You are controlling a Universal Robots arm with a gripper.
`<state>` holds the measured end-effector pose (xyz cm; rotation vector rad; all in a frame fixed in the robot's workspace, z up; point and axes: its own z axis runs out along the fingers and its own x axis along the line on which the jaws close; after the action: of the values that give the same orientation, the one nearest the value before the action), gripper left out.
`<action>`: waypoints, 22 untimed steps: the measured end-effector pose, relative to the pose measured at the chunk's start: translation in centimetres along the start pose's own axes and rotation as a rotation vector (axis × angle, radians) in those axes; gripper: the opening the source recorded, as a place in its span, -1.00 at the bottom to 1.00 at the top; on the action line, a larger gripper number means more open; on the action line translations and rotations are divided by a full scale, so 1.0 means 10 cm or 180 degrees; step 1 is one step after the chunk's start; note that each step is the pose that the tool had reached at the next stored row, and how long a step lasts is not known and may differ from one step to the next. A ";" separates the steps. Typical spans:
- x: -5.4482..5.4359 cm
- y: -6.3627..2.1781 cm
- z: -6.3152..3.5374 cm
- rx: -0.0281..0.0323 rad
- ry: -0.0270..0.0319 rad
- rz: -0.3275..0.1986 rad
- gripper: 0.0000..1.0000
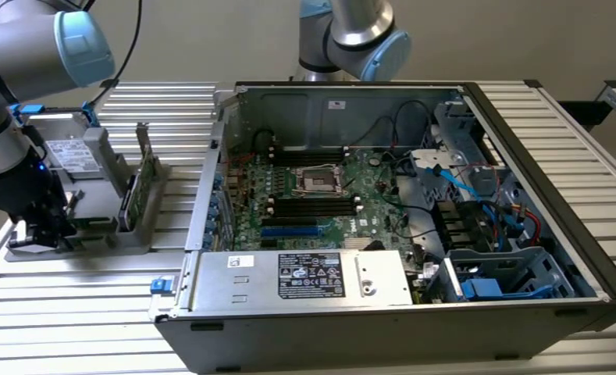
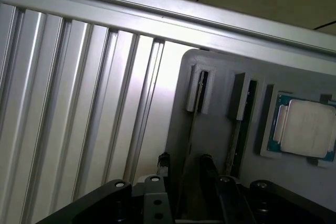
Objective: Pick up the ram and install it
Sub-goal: 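Pick up the ram and move it above insertion slot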
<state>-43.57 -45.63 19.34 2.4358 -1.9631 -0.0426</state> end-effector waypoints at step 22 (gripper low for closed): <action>0.00 -0.008 -0.001 -0.0003 -0.0001 0.0000 -0.71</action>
<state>-43.49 -45.63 19.35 2.4353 -1.9628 -0.0438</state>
